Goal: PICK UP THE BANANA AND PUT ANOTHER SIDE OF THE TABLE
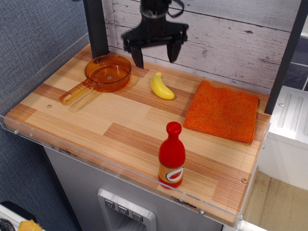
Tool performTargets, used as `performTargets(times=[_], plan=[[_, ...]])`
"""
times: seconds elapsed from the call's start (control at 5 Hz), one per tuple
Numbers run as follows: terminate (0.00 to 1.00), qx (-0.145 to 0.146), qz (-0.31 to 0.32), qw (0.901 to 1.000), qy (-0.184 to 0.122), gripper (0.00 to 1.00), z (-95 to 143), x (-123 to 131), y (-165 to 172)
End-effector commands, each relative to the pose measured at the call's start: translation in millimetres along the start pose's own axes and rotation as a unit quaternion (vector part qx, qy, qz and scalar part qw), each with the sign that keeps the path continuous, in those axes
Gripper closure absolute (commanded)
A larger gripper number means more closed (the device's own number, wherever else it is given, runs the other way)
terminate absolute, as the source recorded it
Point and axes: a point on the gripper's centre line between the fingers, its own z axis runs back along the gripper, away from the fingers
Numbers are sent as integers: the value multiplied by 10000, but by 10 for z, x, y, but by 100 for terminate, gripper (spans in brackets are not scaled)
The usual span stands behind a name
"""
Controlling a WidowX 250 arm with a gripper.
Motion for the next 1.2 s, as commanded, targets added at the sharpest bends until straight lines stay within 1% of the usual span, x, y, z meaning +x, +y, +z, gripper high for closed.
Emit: performTargets(times=[0.0,0.2,0.4,0.6,0.8,1.0], plan=[[0,-87,-2029,9791,94,0,555,-223,-326],[0,-202,-2488,9679,278,0,745,-460,-438],[0,-452,-2965,9530,424,0,931,-805,-503],[0,-673,-3609,9294,377,0,1082,-1052,-539],[0,-673,-3609,9294,377,0,1082,-1052,-539],[100,-673,-3609,9294,377,0,1082,-1052,-539]])
